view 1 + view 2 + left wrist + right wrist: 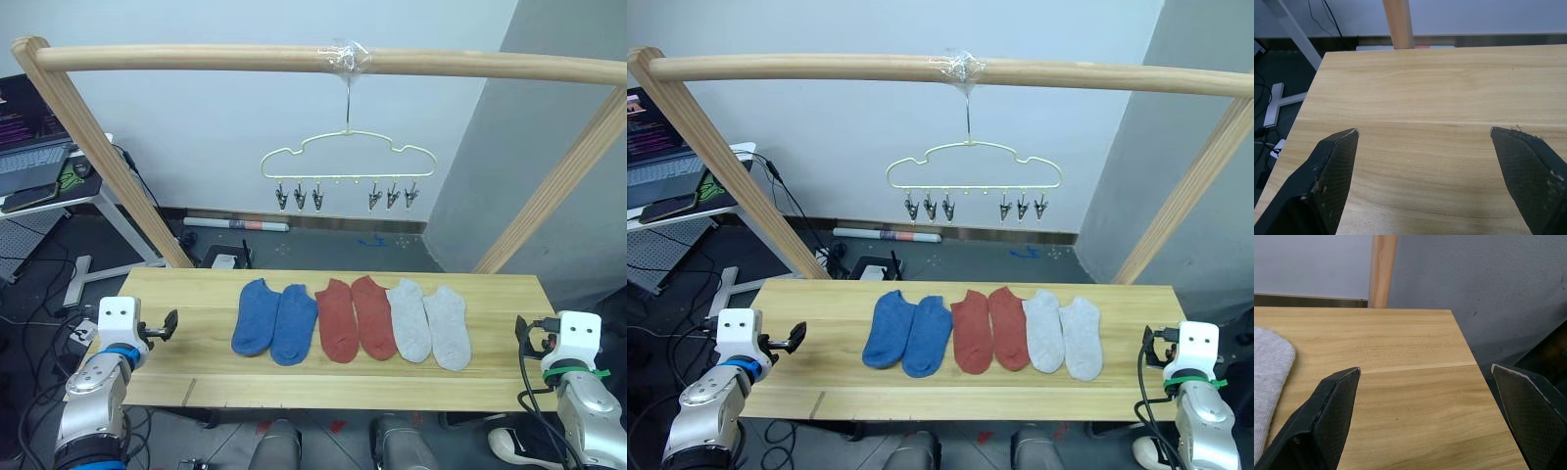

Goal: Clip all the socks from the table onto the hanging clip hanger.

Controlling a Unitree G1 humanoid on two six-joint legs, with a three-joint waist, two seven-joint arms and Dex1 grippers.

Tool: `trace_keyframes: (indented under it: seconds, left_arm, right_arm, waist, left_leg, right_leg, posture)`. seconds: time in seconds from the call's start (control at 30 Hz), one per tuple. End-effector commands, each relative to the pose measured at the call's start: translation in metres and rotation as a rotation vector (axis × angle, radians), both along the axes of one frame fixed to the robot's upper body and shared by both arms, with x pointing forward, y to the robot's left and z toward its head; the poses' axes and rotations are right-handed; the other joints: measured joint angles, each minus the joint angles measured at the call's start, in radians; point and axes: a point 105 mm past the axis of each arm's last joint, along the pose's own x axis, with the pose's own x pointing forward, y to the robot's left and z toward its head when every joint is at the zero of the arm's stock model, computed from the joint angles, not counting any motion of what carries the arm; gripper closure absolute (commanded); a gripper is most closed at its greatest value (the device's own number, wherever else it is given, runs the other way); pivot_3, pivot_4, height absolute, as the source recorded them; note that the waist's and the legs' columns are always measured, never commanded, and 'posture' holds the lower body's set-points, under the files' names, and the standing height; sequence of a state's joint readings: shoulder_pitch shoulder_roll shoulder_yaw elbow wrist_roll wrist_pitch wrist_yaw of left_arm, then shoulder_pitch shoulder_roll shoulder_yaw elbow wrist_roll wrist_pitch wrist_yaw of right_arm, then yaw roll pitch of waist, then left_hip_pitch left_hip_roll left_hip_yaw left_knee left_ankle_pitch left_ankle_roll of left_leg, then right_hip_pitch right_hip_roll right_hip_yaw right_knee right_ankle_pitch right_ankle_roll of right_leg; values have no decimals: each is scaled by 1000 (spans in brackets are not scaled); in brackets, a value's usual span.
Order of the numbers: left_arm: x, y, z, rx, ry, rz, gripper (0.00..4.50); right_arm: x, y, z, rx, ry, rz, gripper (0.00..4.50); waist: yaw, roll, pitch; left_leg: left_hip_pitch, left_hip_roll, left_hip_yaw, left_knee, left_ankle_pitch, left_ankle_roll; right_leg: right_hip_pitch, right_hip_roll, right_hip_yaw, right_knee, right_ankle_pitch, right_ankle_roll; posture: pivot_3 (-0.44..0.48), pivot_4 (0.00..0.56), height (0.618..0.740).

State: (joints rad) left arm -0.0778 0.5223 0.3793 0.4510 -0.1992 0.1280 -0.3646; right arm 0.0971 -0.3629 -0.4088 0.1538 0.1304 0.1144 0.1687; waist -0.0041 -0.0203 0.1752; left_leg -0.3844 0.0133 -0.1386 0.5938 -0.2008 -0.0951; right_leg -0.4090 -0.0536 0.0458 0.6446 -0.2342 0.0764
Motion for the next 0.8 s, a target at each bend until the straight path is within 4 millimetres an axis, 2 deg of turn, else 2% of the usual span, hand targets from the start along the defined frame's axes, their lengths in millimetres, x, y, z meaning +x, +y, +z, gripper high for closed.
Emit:
trace_keyframes:
  seconds: [0.03,0.13,0.4,0.67,0.73,0.8]
  left_arm:
    - [3,8,16,24,-42,7,21]
    - [4,10,23,39,-63,22,21]
    - [4,8,26,63,-71,11,21]
    - [3,0,38,75,-93,-23,21]
    - [3,-3,49,77,-120,-26,21]
    - [3,-15,63,96,-153,-81,21]
  right_arm:
    - [4,-2,18,-46,-55,4,0]
    - [6,-3,19,-53,-56,5,0]
    - [7,-3,21,-62,-57,5,0]
    - [9,1,23,-78,-60,22,0]
    - [13,7,29,-89,-72,51,0]
    - [18,16,38,-100,-95,96,0]
  waist:
    - [0,0,0]
    - [0,0,0]
    - [0,0,0]
    - [0,0,0]
    - [-1,0,0]
    - [-1,0,1]
  left_leg:
    - [0,0,0,0,0,0]
    - [0,0,0,0,0,0]
    - [0,0,0,0,0,0]
    - [0,0,0,0,0,0]
    - [0,0,0,0,0,0]
    - [0,0,0,0,0,0]
  right_leg:
    - [0,0,0,0,0,0]
    - [0,0,0,0,0,0]
    - [0,0,0,0,0,0]
    - [0,0,0,0,0,0]
    - [0,0,0,0,0,0]
    - [0,0,0,0,0,0]
  posture:
    - [90,125,740]
    - [90,125,740]
    - [95,131,740]
    - [94,139,740]
    - [94,139,740]
    - [96,144,740]
